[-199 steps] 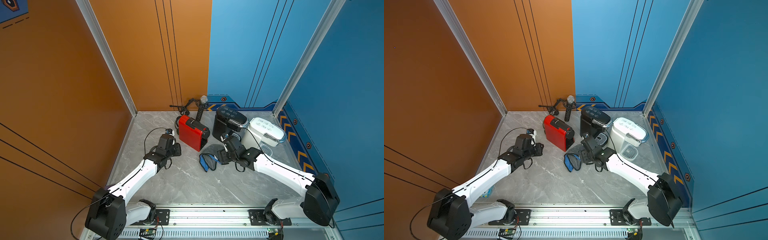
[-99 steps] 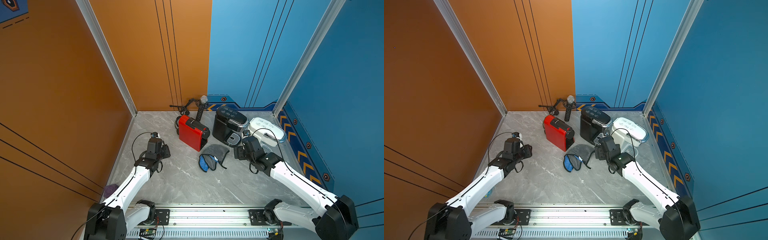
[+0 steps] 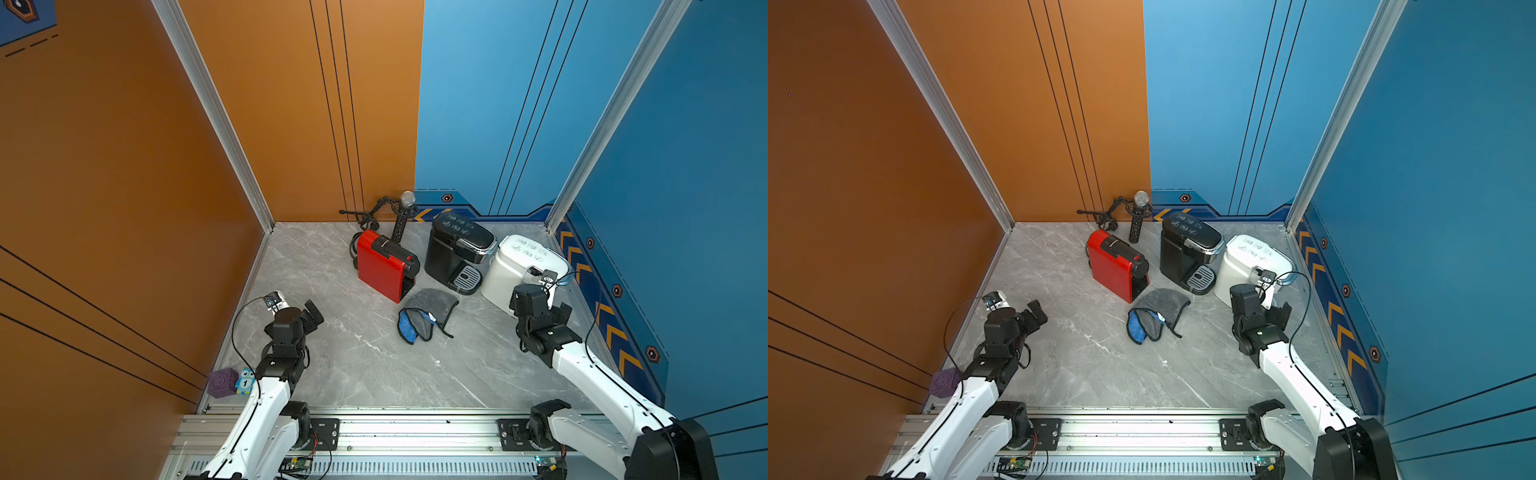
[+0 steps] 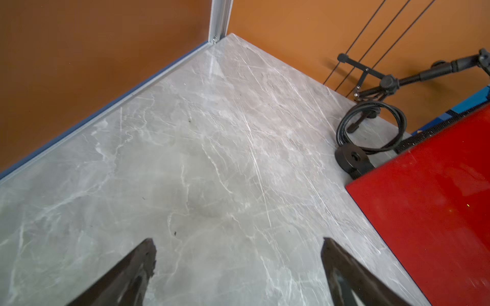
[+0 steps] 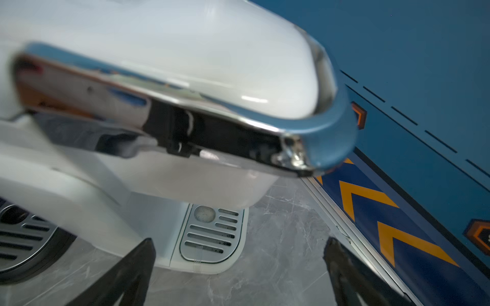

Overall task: Wipe the surface of a coffee machine
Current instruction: Reset both arms

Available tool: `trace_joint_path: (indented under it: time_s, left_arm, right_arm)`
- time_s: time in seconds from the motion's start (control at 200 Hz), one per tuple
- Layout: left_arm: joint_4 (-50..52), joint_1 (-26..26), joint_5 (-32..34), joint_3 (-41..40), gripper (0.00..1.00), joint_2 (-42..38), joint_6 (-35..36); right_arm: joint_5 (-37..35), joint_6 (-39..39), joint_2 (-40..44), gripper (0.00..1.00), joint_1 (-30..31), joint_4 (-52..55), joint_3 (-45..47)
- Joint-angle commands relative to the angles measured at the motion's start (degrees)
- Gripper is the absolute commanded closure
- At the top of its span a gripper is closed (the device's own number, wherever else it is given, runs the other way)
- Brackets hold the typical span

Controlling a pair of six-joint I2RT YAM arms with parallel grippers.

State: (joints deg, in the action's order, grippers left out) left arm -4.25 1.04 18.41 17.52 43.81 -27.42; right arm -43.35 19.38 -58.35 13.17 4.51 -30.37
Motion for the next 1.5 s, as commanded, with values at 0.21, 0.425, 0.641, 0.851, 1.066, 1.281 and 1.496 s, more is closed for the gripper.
trace_joint_path:
  time_s: [0.21, 0.425, 0.641, 0.851, 1.066, 1.281, 1.496]
  left_arm:
    - [-13.77, -4.4, 3.68, -1.21, 0.02, 6.85, 4.05]
    - [-22.95, -4.29, 3.87, -0.49, 0.02, 18.04, 10.89]
    - [-38.22, -2.17, 2.6, -0.29, 0.02, 30.05, 17.39]
    - [-53.59, 1.59, -4.92, -1.86, 0.02, 40.65, 26.53]
    - [-54.98, 4.71, -5.76, 0.13, 0.02, 44.89, 31.3]
    - [-54.81, 4.67, -4.62, 0.88, 0.02, 45.48, 31.02]
    - [-54.81, 4.67, -4.65, 0.89, 0.02, 45.54, 30.96]
  right_arm:
    - [9.7, -8.39, -7.21, 0.0, -8.18, -33.22, 10.64]
    - [12.88, -8.42, -14.16, 0.0, -8.73, -44.46, 12.57]
    - [18.42, -12.65, -19.33, 0.0, -8.6, -53.97, 13.88]
    - [27.61, -15.69, -24.7, 0.0, -9.21, -52.71, 10.47]
    - [34.12, -16.59, -27.74, 0.0, -10.62, -48.5, 6.7]
    - [34.5, -16.48, -27.87, 0.0, -10.75, -48.46, 6.59]
    - [35.02, -16.49, -27.88, 0.0, -10.87, -48.26, 6.53]
